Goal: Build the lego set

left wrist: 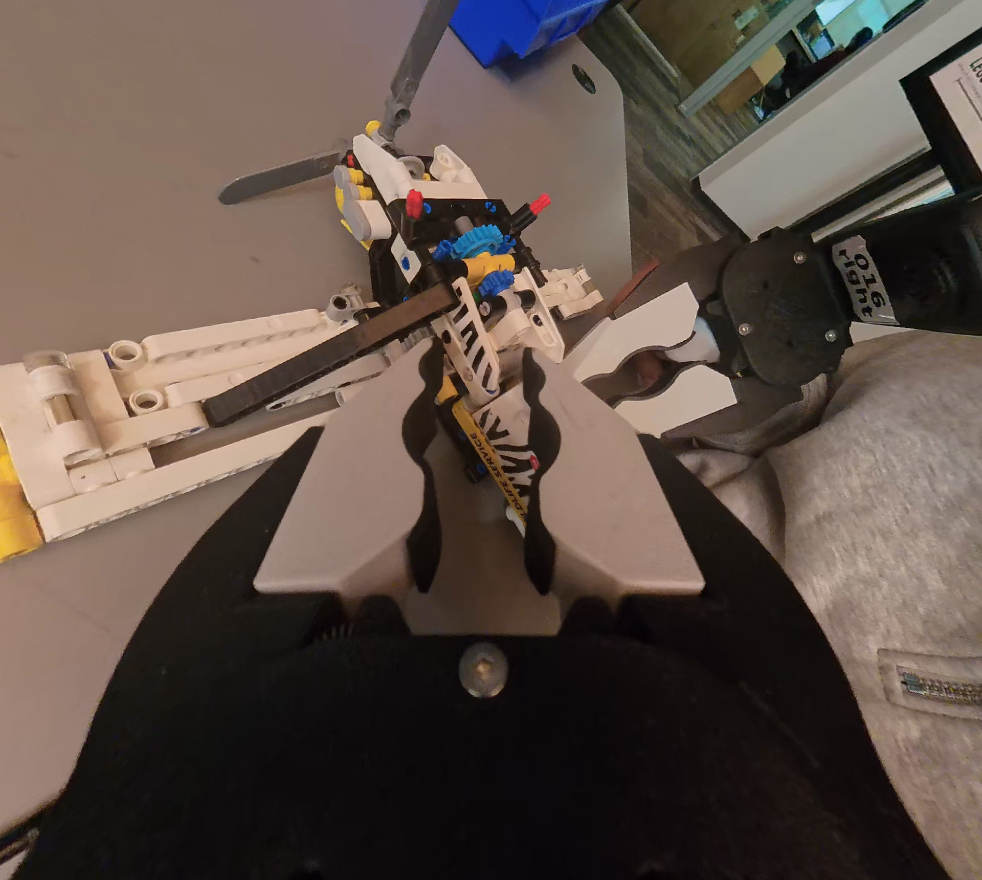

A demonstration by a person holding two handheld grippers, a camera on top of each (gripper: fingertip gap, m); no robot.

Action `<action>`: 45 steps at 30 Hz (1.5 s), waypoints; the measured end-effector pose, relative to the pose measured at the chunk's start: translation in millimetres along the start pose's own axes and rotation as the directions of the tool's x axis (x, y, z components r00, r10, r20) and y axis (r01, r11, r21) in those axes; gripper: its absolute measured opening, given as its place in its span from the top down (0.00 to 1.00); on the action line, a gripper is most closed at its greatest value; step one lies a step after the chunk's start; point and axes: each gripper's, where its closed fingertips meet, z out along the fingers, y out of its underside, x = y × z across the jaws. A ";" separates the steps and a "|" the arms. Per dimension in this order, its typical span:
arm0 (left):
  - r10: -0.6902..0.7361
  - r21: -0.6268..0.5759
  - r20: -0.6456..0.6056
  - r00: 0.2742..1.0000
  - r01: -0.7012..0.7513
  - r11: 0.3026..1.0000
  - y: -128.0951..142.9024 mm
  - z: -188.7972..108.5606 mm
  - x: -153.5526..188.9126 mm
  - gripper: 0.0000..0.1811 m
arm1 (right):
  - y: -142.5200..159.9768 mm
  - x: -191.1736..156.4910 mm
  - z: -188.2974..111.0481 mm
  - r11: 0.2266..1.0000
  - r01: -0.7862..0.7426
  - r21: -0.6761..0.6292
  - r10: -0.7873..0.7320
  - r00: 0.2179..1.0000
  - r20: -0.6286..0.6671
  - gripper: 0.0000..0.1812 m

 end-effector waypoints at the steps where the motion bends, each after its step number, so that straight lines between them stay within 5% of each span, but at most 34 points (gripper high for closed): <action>1: 0.008 -0.006 -0.004 1.000 -0.008 1.000 0.7 -2.2 0.4 0.85 | 0.1 0.4 -0.3 1.000 0.003 0.001 -0.003 1.000 -0.004 0.97; 11: 0.074 0.159 -0.036 0.997 -0.068 0.985 -22.9 -29.2 4.7 0.82 | -1.7 5.9 -15.7 0.995 -0.060 0.081 0.057 0.998 0.036 0.96; 18: 0.134 0.123 0.043 0.990 -0.138 0.983 -16.6 -17.1 0.4 0.79 | 0.8 23.1 -34.3 0.973 -0.166 0.159 0.159 0.986 0.056 0.96; 29: 0.161 0.153 0.080 0.984 -0.172 0.973 -22.0 -13.8 -1.2 0.79 | -32.4 61.7 -46.1 0.930 -0.129 0.344 0.170 0.981 -0.090 0.77; 45: 0.175 0.139 0.104 0.979 -0.188 0.972 -19.3 -9.0 -4.7 0.79 | -41.7 77.4 -22.5 0.941 -0.161 0.299 0.180 0.983 -0.039 0.76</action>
